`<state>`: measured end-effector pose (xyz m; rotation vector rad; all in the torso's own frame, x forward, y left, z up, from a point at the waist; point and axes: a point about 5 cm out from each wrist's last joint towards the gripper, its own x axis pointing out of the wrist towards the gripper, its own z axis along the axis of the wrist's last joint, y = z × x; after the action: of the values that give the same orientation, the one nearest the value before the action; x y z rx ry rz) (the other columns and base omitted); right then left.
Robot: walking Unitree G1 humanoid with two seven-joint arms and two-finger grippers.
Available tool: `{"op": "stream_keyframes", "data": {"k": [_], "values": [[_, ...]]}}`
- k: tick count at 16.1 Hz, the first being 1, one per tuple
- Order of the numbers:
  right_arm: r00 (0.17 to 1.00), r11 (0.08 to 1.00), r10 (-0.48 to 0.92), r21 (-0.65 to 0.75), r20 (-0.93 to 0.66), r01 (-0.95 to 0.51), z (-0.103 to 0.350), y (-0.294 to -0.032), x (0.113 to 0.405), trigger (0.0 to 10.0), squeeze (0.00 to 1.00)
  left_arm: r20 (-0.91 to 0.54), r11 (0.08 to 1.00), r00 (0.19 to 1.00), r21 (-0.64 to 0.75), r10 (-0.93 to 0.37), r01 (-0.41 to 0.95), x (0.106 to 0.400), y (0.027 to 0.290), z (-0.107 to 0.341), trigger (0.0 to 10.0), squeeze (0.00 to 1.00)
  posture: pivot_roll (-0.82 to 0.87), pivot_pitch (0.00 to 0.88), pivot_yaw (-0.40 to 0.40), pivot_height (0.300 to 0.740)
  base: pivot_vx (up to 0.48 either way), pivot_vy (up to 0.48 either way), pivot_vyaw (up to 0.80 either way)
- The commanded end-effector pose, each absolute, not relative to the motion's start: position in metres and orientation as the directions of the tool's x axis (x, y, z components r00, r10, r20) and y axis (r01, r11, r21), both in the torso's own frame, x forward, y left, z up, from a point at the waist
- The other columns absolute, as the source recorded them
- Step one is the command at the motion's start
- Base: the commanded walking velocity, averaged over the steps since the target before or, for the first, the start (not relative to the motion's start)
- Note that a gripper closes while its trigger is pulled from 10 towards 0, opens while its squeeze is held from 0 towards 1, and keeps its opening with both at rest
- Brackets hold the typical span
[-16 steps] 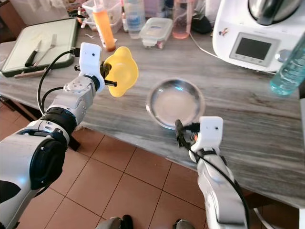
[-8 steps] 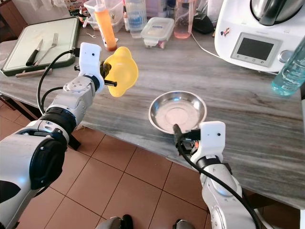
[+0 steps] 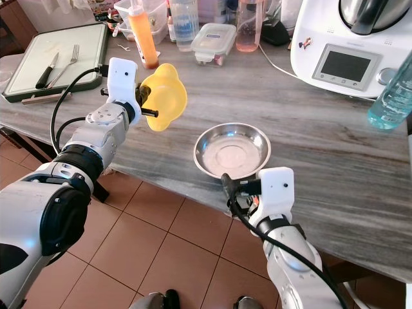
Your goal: Setting the table
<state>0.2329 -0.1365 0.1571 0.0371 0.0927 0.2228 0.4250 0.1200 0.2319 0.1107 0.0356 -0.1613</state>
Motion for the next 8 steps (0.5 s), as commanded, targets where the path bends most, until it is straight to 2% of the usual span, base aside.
{"op": "stream_keyframes", "data": {"k": [1, 8], "values": [[0.971, 0.974, 0.224, 0.06, -0.084, -0.22, 0.159, -0.134, 0.227, 10.0, 0.0, -0.024, 0.978, 0.985, 0.116, -0.171, 0.173, 0.427, 0.118, 0.244, 10.0, 0.0, -0.08, 0.164, 0.085, 0.74, 0.0, 0.0, 0.0], [0.975, 0.976, 0.2, 0.103, -0.095, -0.19, 0.153, -0.133, 0.205, 10.0, 0.0, -0.027, 0.975, 0.983, 0.118, -0.184, 0.186, 0.427, 0.115, 0.244, 10.0, 0.0, -0.09, 0.158, 0.093, 0.74, 0.0, 0.0, 0.0]]}}
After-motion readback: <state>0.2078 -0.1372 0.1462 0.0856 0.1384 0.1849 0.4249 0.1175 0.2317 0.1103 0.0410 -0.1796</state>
